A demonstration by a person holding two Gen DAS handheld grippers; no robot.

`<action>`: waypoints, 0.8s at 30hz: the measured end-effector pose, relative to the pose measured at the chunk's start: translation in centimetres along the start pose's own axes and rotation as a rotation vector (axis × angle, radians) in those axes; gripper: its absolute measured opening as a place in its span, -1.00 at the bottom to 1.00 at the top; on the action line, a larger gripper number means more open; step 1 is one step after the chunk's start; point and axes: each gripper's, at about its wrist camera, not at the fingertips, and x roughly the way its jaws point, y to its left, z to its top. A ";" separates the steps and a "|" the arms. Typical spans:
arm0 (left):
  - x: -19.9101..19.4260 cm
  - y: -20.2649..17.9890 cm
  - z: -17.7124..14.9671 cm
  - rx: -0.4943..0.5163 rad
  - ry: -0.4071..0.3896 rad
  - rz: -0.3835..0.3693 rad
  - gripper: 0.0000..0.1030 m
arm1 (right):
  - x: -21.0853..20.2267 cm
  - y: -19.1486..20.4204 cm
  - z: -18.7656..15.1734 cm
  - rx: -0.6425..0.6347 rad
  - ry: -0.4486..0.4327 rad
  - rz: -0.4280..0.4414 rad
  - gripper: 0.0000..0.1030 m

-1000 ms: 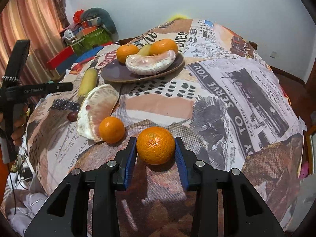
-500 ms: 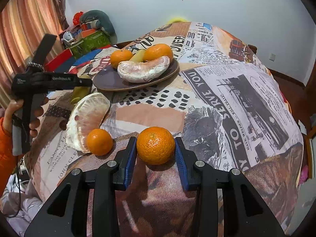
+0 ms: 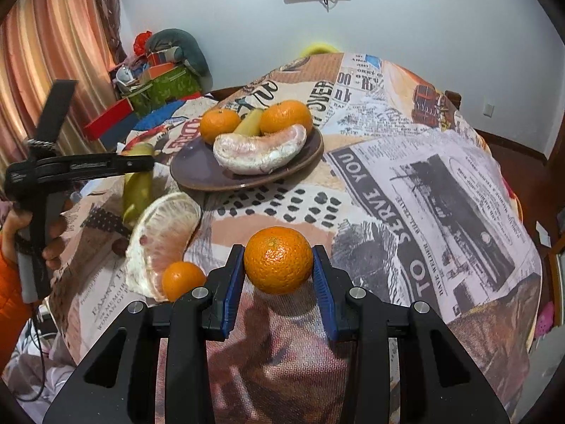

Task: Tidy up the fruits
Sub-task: 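Grasp the yellow corn cob with the left tool and lift it, then carry the corn cob onto the plate with the left tool while the right tool carries a mandarin there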

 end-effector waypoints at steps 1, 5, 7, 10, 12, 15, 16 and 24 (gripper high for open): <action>-1.0 -0.3 0.0 0.014 -0.018 -0.007 -0.24 | -0.2 0.1 0.2 -0.002 -0.007 -0.002 -0.33; -3.7 -1.5 -0.1 0.067 -0.074 -0.005 -0.28 | -0.9 0.2 1.0 0.000 -0.037 -0.007 -0.33; -4.7 -1.9 -0.1 0.082 -0.096 -0.012 -0.29 | -1.2 0.3 1.5 0.005 -0.055 -0.007 -0.33; -5.8 -2.3 0.4 0.093 -0.128 -0.015 -0.29 | -1.6 0.5 2.2 0.005 -0.077 -0.009 -0.33; -6.2 -2.4 0.8 0.096 -0.141 -0.026 -0.29 | -1.8 0.5 2.8 0.004 -0.092 -0.010 -0.33; -6.6 -2.8 1.4 0.104 -0.156 -0.034 -0.29 | -2.0 0.6 3.7 0.004 -0.114 -0.010 -0.33; -6.7 -3.0 1.6 0.111 -0.160 -0.034 -0.29 | -2.0 0.6 3.9 0.004 -0.120 -0.011 -0.33; -4.6 -4.3 2.5 0.143 -0.133 -0.055 -0.29 | -1.0 0.6 5.5 0.001 -0.137 0.000 -0.33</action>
